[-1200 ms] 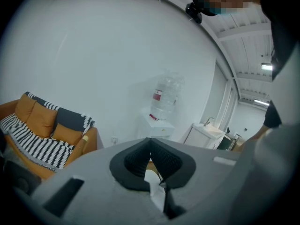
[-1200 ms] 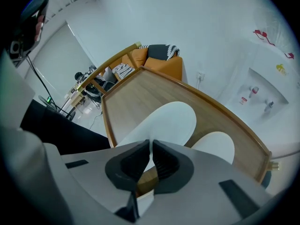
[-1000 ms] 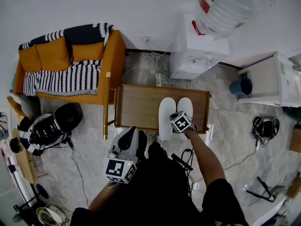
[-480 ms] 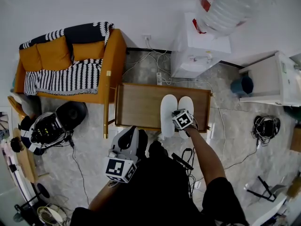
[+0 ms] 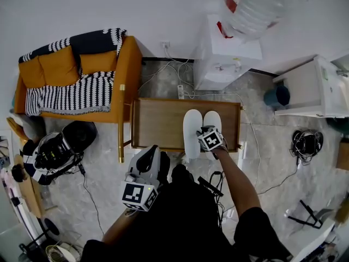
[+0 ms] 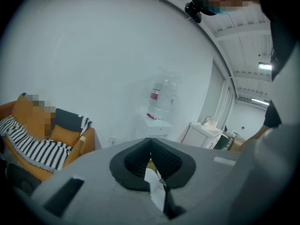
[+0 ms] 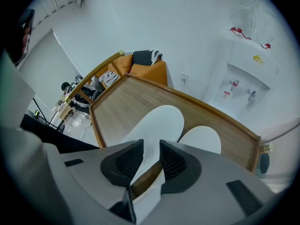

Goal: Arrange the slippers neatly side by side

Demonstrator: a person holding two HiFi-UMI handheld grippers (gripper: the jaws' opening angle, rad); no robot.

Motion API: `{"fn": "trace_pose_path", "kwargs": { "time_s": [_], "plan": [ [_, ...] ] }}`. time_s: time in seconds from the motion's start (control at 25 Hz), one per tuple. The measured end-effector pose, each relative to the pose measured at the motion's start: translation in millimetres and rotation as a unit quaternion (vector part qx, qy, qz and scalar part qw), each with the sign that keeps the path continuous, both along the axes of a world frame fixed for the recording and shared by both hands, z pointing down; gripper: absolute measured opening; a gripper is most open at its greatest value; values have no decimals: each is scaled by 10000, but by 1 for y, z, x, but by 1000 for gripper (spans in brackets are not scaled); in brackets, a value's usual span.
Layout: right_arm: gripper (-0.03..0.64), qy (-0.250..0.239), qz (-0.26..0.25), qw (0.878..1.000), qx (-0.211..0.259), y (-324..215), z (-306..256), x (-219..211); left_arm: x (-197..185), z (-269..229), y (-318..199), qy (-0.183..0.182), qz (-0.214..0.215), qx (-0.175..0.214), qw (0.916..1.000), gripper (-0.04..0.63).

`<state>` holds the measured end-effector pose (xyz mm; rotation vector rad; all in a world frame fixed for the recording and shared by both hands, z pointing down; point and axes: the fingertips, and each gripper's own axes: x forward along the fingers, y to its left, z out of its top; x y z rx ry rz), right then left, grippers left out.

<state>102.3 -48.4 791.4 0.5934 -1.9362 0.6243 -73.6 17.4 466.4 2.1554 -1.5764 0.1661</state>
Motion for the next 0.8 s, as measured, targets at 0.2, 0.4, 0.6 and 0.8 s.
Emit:
{"fn": "trace_pose_path", "kwargs": {
  "time_s": [0.2,0.4,0.6,0.8],
  "plan": [
    [91,3,372,9993,28,-1,-19,8,2,-6,-3,1,144,149,9998,12],
    [64,-14,866,9958,303,-2,-44,17,9,-15,-7,32,331,303,9990,12],
    [43,-133,1530,9853,743,-5,-82,35,21,-22,-11,85,549,448,9975,12],
    [35,-651,2264,9667,995,-1,-129,53,28,-27,-18,95,715,547,9959,12]
  ]
}}
